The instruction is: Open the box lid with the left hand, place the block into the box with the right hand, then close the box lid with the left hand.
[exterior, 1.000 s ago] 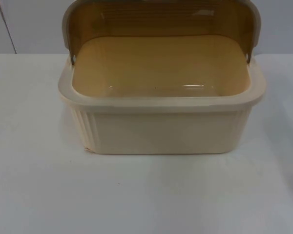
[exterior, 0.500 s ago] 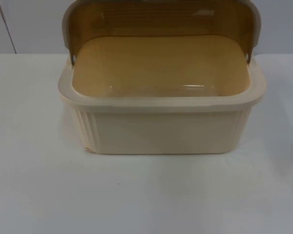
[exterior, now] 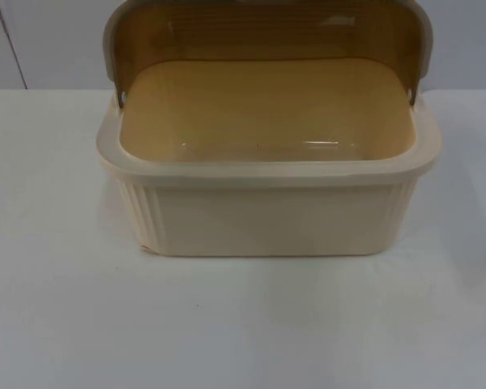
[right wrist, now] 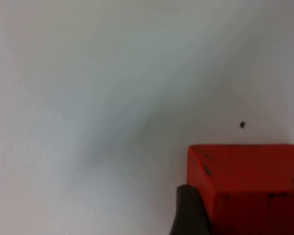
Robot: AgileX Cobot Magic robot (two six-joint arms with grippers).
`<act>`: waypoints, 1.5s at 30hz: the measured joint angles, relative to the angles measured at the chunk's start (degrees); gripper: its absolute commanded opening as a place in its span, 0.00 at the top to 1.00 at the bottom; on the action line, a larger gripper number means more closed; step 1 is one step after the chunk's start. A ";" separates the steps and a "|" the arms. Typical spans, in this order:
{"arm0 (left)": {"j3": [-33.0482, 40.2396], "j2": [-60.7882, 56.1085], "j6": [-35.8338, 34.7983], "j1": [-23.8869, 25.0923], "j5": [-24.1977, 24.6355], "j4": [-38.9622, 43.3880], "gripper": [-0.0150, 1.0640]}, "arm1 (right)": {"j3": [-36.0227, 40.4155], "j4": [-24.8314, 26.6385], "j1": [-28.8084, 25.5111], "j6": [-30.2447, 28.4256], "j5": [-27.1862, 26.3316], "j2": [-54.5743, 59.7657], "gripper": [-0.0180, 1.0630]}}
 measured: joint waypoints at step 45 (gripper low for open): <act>0.00 0.00 1.34 -4.17 -0.44 -0.35 0.04 | -18.44 4.21 0.00 16.77 -22.08 -47.14 0.98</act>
